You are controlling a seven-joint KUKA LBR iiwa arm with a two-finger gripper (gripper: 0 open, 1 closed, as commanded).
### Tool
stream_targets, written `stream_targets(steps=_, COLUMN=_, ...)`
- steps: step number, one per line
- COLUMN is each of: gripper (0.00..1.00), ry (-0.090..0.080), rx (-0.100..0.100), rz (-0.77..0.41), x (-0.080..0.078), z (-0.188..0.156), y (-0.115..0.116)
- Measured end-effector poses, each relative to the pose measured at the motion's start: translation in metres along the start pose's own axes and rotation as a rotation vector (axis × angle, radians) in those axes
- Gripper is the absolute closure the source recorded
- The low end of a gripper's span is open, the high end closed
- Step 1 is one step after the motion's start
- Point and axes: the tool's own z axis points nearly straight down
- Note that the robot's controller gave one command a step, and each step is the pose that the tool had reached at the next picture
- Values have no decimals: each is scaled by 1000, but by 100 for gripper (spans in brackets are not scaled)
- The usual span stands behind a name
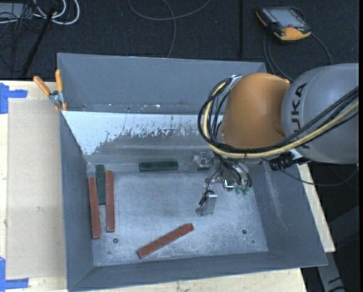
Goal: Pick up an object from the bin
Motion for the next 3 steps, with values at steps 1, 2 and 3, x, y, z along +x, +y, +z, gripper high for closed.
stream_targets(steps=1, gripper=0, ry=-2, rx=0, rz=0, x=0, z=-2, y=0)
stream_targets(steps=2, gripper=0, ry=-16, rx=-1, rz=24, x=-10, z=42, y=9)
stream_targets(steps=3, gripper=0, ry=-5, rx=1, rz=-117, x=13, z=82, y=34)
